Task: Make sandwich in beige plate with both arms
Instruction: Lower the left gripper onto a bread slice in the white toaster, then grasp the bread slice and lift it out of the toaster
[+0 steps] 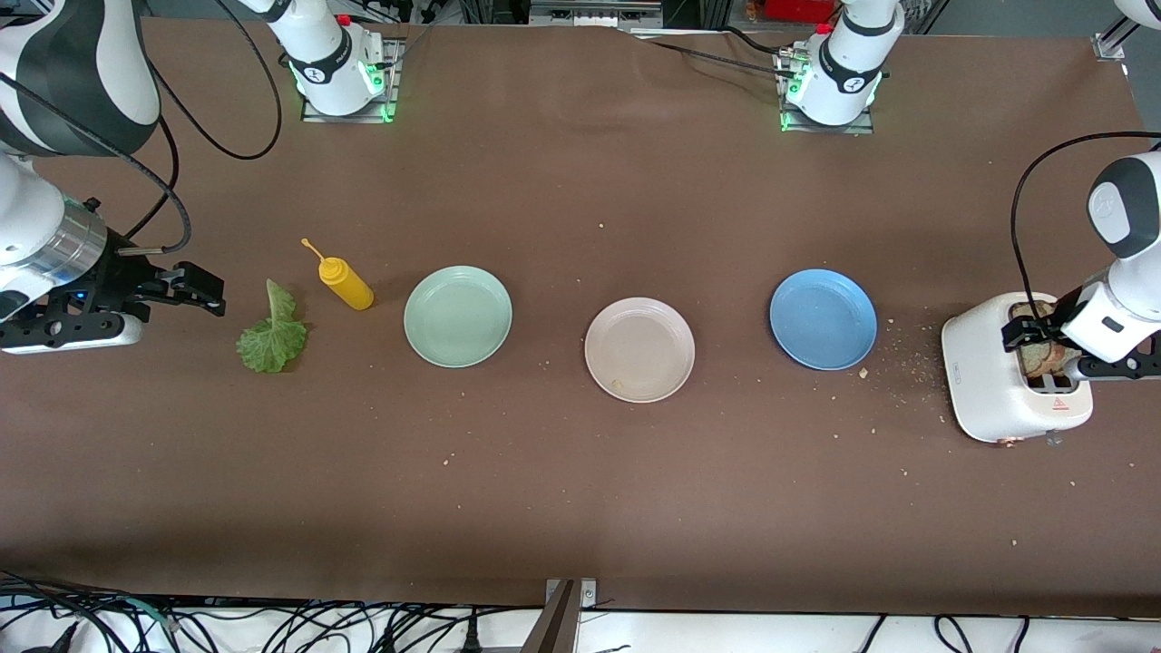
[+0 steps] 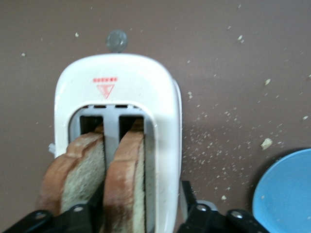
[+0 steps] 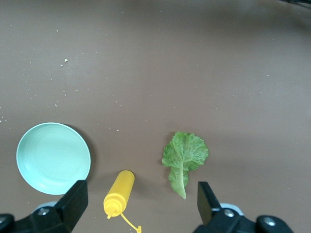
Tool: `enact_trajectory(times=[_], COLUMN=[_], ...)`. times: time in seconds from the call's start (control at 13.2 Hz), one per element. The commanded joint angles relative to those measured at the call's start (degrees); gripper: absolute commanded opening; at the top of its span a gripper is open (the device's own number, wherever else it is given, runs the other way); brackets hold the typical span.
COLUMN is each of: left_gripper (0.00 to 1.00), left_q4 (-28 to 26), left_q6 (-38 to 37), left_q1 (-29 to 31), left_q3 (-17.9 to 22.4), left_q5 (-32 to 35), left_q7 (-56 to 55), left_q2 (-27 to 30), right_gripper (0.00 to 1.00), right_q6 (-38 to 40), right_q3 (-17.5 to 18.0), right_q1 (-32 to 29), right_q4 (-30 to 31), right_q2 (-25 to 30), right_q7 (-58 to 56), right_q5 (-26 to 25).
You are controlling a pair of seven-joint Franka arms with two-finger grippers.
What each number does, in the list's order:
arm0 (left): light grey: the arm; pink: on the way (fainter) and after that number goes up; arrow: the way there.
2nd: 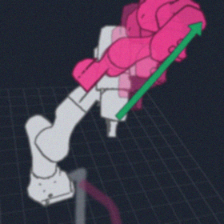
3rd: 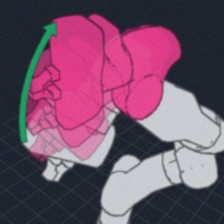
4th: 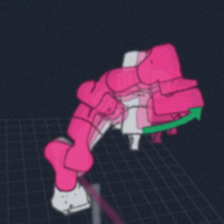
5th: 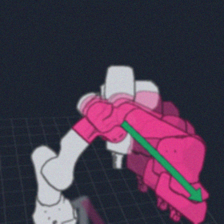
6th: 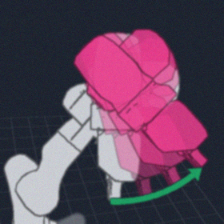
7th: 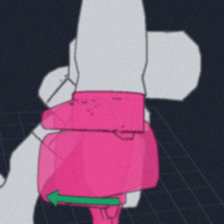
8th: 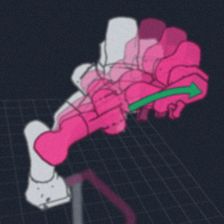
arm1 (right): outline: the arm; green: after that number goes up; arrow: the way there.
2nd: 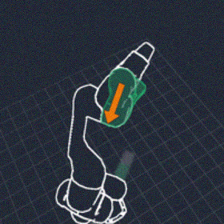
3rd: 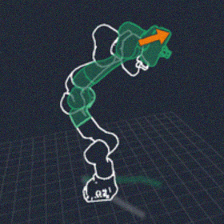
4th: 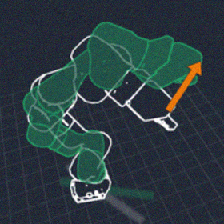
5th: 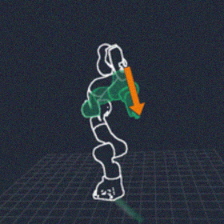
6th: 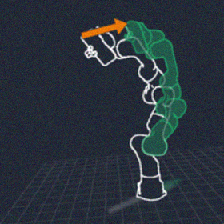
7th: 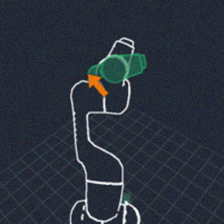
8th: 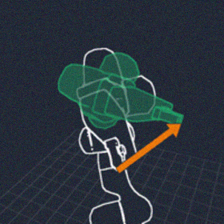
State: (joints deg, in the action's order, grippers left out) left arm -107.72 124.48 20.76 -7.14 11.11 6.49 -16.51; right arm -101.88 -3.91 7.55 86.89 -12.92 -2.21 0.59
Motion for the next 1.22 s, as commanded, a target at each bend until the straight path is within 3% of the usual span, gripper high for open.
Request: enact_trajectory(times=[0.0, 1.14], left_gripper=[0.0, 0.0], left_q4=[-0.12, 1.46], left_q6=[-4.58, -5.13], left_q1=[1.03, 0.95], left_q3=[-1.03, -1.29], left_q5=[2.34, 2.51], left_q7=[-0.78, -0.87], left_q2=[1.66, 2.97], right_gripper=[1.0, 1.0], right_q6=[0.19, 0.37], right_q3=[0.21, 0.21], right_q1=[-0.44, -0.7], right_q4=[0.12, 0.12], right_q2=[0.53, 0.44], right_q7=[-0.25, -0.34], right_q5=[1.0, 1.7])
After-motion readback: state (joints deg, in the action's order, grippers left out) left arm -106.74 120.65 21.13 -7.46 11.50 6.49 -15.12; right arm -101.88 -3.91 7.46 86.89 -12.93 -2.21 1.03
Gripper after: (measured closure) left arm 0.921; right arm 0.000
